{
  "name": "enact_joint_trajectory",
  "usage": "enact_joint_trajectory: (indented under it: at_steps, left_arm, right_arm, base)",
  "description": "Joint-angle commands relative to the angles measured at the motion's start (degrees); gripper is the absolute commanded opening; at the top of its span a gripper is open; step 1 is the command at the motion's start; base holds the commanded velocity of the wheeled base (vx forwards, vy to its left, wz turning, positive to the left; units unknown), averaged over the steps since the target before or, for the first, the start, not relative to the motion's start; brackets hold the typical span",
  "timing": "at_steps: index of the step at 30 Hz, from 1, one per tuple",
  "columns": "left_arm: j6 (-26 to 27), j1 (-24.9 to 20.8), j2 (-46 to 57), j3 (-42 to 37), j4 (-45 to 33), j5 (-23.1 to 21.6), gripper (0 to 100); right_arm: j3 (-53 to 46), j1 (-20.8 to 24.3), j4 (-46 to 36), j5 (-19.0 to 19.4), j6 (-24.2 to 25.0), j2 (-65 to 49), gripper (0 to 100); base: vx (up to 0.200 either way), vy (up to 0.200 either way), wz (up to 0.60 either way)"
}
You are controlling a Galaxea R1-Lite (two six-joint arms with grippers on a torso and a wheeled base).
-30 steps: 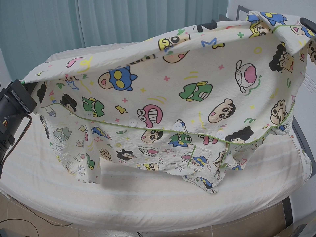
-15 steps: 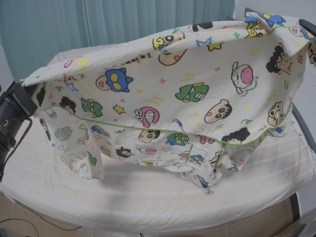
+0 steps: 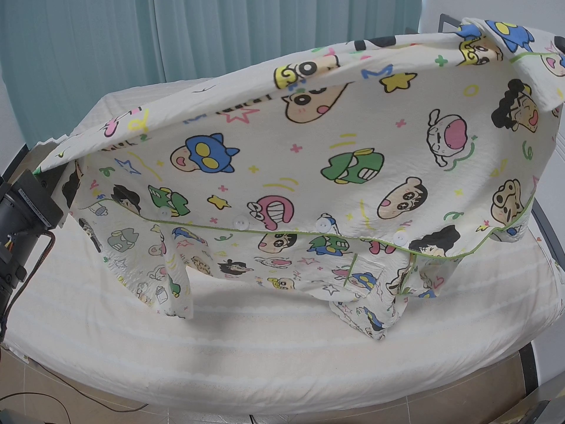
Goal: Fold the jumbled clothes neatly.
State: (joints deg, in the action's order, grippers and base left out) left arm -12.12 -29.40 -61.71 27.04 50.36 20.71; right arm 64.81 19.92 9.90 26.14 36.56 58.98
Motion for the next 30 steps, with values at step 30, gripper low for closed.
enact_joint_trajectory:
  at_steps: [30]
  left_arm:
    - [-3.44, 0.58, -5.88, -10.43, -0.26, -0.41, 0]
  right_arm:
    - [-8.91, -7.97, 12.86, 6.12, -0.26, 13.36, 0]
  base:
    - [-0.067, 0.000, 0.00]
